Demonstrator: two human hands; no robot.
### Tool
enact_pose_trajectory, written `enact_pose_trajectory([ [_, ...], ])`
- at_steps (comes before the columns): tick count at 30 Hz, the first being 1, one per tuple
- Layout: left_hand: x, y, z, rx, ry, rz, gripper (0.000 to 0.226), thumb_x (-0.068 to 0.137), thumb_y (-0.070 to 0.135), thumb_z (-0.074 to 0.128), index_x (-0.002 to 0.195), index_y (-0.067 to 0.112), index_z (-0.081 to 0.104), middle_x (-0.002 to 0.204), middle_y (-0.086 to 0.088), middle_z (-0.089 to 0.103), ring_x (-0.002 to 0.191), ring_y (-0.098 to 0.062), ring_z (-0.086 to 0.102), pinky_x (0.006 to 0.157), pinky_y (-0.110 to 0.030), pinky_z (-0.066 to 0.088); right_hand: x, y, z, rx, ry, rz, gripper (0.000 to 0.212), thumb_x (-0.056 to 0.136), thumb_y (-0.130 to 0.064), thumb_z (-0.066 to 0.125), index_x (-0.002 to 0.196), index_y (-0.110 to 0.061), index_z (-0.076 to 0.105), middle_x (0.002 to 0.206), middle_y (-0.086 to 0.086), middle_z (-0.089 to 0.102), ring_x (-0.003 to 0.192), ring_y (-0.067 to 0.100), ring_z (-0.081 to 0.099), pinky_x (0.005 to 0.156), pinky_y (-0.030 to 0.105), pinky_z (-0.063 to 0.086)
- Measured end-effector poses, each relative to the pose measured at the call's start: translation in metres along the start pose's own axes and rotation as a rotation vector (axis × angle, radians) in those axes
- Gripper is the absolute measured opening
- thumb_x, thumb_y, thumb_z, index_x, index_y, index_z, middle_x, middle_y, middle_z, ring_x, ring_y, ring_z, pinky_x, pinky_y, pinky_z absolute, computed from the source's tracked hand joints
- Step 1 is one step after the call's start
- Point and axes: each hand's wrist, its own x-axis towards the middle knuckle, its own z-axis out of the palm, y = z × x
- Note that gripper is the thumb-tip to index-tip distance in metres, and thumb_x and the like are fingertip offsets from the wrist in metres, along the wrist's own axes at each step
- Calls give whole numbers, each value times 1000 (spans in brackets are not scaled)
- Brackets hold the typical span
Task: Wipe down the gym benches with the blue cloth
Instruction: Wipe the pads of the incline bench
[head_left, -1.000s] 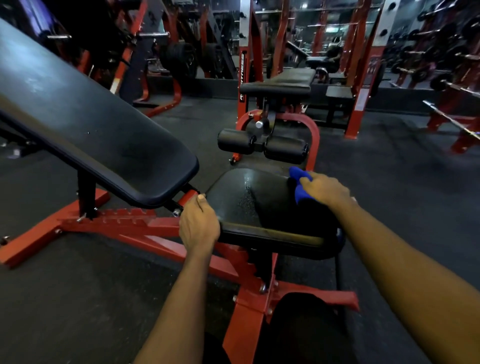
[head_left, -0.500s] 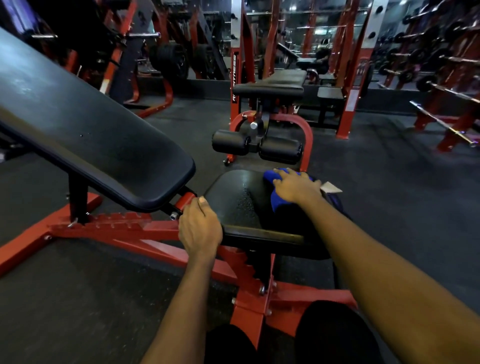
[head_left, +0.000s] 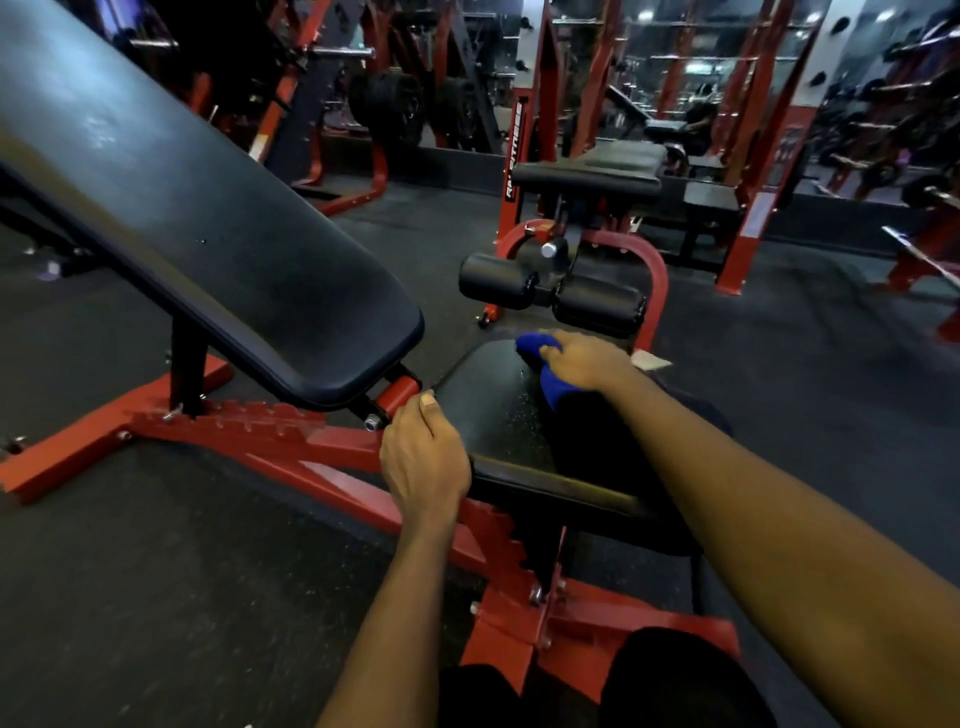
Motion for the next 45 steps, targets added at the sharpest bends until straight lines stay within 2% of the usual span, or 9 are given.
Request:
enact_pose_trajectory([
  [7,0,-2,4,-18,68,-18,38,105,29,34,118,16,67,110,-3,68,97,-14,55,84,-29,36,-24,19,-1,37,-35,-518,47,105,-30,43,151,-29,34,160,-7,27,148,17,21,115,21,8],
  [13,-1,3,4,10,112,-37,34,104,27,36,93,15,66,77,6,57,77,-18,55,70,-33,35,47,-11,-3,40,-81,-257,45,103,-42,40,147,-36,40,153,3,41,138,28,41,115,35,28],
  [17,-3,5,5,10,127,-65,33,103,25,37,91,10,64,81,1,60,76,-18,54,71,-37,41,56,-32,11,26,-122,-445,46,102,-34,45,148,-29,42,155,0,38,142,23,36,115,31,25],
  [20,-1,8,5,19,108,-82,34,103,28,36,95,12,65,82,1,60,80,-19,56,76,-39,46,19,-9,2,72,-118,-729,43,102,-21,50,145,-24,46,151,-10,39,140,7,31,114,11,14],
  [23,-3,12,4,32,107,-96,34,104,28,36,98,12,66,78,9,53,77,-14,53,76,-35,43,6,17,-8,139,-116,-739,44,102,-14,49,146,-17,43,140,-14,34,132,1,26,97,-8,3],
  [29,-5,14,6,25,104,-105,28,104,26,35,89,22,59,72,15,45,64,4,40,71,-28,36,66,-20,4,61,-156,-504,45,101,-42,44,145,-36,44,152,-1,43,139,23,40,116,32,26],
  [37,-2,8,5,-4,113,-97,37,104,29,34,94,14,67,89,1,64,77,-6,53,74,-33,42,14,9,-2,157,-151,-831,42,101,-14,52,143,-13,48,140,-17,38,132,0,32,103,-1,11],
  [42,-6,11,5,-8,105,-109,36,105,30,31,99,17,64,87,9,57,78,-3,50,69,-27,35,55,-30,7,78,-165,-588,46,102,-35,45,146,-22,46,155,-3,38,143,18,35,119,32,21],
  [45,-11,12,6,-30,157,-123,37,105,35,30,95,15,60,84,0,59,75,-12,53,62,-30,35,31,-34,13,66,-107,-696,43,102,-31,48,145,-27,47,155,-7,38,143,14,33,118,26,18],
])
